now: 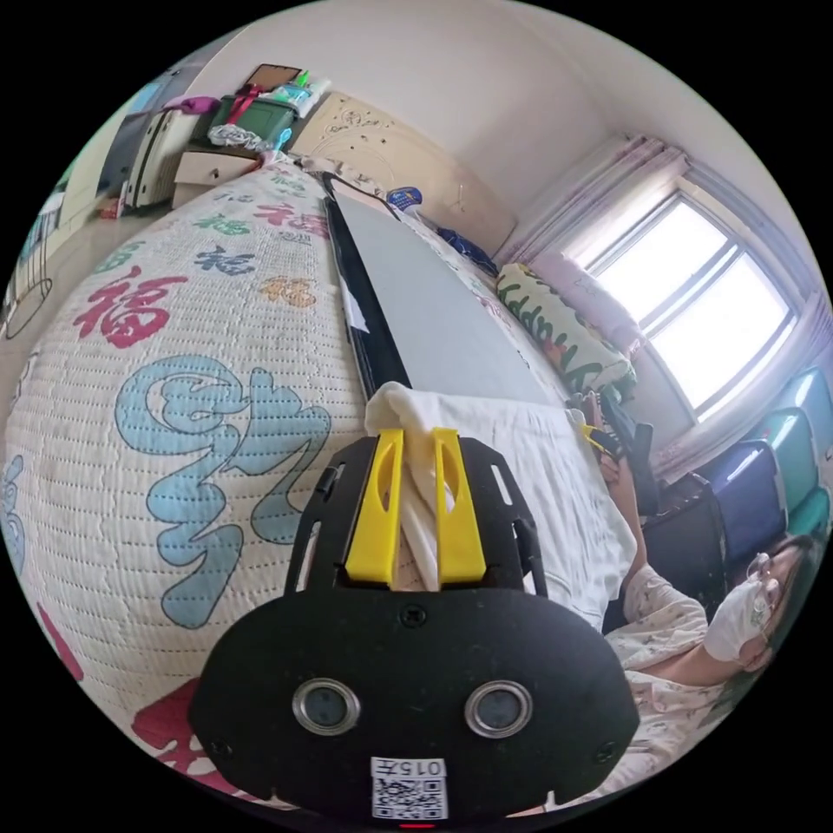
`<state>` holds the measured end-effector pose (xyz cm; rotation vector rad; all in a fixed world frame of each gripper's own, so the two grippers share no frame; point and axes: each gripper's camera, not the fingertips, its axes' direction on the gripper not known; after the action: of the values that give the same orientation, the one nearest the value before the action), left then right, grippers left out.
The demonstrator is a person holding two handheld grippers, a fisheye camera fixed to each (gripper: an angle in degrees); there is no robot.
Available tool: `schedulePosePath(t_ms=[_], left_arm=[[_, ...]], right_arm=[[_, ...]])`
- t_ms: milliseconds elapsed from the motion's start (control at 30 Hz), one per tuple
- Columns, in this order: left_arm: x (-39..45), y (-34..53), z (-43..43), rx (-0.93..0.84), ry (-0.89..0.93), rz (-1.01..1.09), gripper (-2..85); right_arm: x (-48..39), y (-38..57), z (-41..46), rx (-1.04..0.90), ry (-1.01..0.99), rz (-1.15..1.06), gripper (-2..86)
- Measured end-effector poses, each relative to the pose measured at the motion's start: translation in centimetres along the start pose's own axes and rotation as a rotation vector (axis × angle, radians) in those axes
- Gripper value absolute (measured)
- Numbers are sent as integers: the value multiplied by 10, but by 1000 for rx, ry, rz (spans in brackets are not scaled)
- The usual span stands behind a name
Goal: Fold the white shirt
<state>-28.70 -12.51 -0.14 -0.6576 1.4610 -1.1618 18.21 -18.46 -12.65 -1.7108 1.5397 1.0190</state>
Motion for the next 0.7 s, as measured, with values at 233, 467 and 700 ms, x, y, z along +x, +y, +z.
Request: schedulePosePath(t_ms=[233, 467, 700], left_arm=[[35, -13, -34, 98, -129, 45, 78], [50, -42, -37, 39, -56, 78, 88], [58, -61, -64, 151, -17, 83, 23]], right_arm=[[45, -25, -27, 50, -63, 57, 68], [45, -52, -22, 22, -55, 43, 69], [25, -63, -39, 96, -21, 29, 37]])
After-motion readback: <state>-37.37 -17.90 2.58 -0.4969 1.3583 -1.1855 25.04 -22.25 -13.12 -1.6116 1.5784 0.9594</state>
